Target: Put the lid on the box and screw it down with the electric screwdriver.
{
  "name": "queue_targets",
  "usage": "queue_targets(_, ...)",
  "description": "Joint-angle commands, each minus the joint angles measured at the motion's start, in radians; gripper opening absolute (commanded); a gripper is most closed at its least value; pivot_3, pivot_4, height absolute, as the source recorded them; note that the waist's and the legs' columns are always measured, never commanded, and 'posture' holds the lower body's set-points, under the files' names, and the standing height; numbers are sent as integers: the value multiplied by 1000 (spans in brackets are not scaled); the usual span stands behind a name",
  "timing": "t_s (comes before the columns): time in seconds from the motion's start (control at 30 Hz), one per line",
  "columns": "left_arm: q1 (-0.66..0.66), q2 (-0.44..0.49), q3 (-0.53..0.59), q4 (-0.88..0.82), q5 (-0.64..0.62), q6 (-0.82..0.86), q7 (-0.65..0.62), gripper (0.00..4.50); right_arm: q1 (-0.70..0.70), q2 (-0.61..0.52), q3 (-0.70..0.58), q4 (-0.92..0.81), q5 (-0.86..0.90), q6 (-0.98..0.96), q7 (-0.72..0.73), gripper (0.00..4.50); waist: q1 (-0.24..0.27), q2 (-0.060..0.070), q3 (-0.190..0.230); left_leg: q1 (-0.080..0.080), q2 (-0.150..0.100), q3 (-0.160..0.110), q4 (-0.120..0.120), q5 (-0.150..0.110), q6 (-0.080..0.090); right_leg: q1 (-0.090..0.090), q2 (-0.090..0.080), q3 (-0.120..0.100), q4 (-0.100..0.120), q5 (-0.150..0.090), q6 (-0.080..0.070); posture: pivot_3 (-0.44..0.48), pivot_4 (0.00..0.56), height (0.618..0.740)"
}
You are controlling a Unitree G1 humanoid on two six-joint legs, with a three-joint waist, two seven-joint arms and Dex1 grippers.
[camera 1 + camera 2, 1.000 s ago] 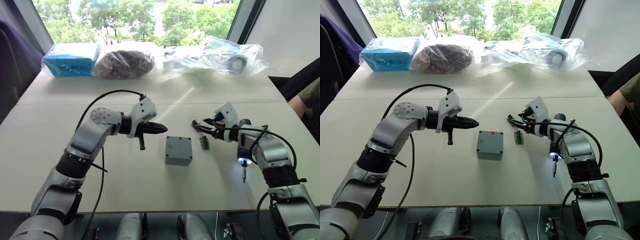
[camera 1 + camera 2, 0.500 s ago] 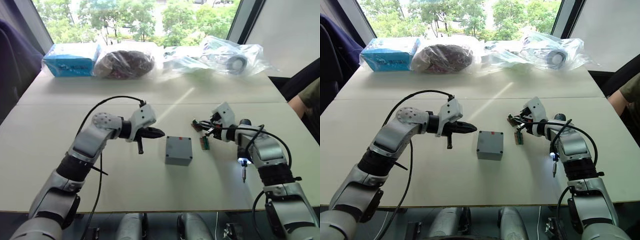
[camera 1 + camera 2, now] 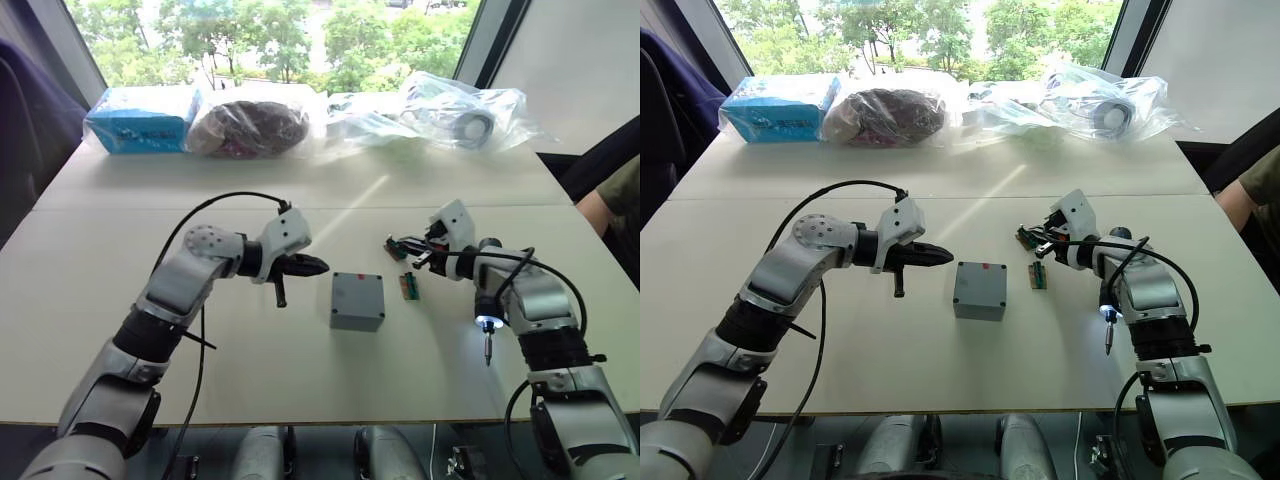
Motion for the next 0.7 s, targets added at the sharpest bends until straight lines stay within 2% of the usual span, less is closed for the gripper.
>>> queue_targets(0.03,-16,-3,23,-4,-9,-20,-3,0,-13,-5,-55,-67,35,3,0,66,1,0,0,0,0,0,0,0,0,0,0,0,0,0,0,0,150,740)
queue_targets(0.17,-17,-1,40,-8,-33,-4,-14,0,-4,-14,-81,-143,60,36,-5,66,1,0,0,0,0,0,0,0,0,0,0,0,0,0,0,0,150,740)
queue_targets(0.3,-9,34,92,-82,-128,80,-65,0,75,-37,-109,-386,168,163,27,66,1,0,0,0,0,0,0,0,0,0,0,0,0,0,0,0,150,740)
queue_targets(0.43,3,91,98,-149,-171,128,-106,0,168,-66,-113,-565,231,262,19,66,2,0,0,0,1,0,-1,-1,1,0,0,0,0,0,0,0,150,740)
queue_targets(0.7,9,118,68,-166,-166,129,-115,0,259,-82,-114,-676,287,332,-2,66,2,0,0,1,0,-1,0,-3,5,1,0,0,0,0,0,0,150,740)
